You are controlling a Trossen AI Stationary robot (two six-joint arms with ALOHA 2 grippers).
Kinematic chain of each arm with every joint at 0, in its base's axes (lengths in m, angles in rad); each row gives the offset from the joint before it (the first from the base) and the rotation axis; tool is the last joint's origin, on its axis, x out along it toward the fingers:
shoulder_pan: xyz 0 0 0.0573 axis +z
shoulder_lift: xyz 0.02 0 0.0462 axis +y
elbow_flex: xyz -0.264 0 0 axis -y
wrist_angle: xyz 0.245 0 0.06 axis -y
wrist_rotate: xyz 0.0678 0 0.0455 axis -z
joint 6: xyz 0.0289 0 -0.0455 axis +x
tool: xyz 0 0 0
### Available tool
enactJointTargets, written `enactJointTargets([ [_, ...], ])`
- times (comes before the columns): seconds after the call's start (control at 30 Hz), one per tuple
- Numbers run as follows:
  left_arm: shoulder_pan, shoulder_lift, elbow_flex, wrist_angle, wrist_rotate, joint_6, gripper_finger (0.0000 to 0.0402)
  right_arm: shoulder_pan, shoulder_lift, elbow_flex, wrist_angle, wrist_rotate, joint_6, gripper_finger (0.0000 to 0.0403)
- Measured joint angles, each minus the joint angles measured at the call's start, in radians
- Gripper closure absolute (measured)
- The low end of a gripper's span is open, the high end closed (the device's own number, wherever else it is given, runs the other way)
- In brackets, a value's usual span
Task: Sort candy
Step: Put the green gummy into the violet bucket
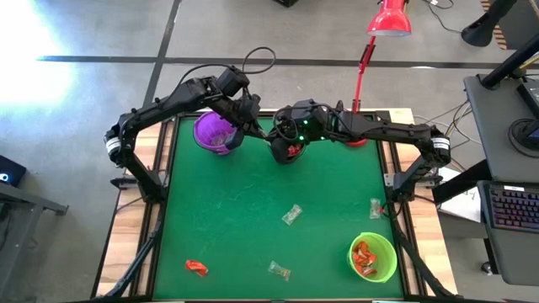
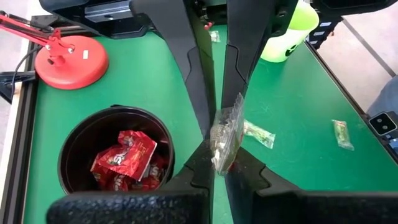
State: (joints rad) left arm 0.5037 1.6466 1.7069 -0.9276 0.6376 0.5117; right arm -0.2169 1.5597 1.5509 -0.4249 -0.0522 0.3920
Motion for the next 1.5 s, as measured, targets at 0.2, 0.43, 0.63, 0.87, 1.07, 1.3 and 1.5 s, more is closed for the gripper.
enactJointTargets([
  [0.2,-0.001,0.0,0.0,-0.01,-0.006,-0.015,0.0399,0.0,0.0,0.0,-0.013,0.006,-0.011,0.0321],
  [0.43,0.015,-0.003,0.0,-0.15,-0.224,-0.016,0.04,0.001,-0.02,0.0,-0.043,-0.001,-0.044,0.0279],
  [0.63,0.045,-0.003,0.0,-0.314,-0.416,-0.038,0.04,0.0,-0.047,0.0,-0.07,0.0,-0.054,0.0273],
  [0.87,0.087,-0.003,0.0,-0.427,-0.551,-0.088,0.04,0.0,-0.054,0.0,-0.083,0.0,-0.066,0.0282],
  [1.07,0.127,-0.004,-0.018,-0.498,-0.614,-0.111,0.04,0.0,-0.054,0.0,-0.138,0.001,-0.065,0.028],
  [1.3,0.154,0.016,-0.053,-0.495,-0.606,-0.129,0.039,0.0,-0.054,0.0,-0.159,0.001,-0.058,0.0279],
  [1.5,0.158,0.047,-0.069,-0.472,-0.591,-0.129,0.0369,0.001,-0.054,0.0,-0.173,0.001,-0.034,0.0282],
])
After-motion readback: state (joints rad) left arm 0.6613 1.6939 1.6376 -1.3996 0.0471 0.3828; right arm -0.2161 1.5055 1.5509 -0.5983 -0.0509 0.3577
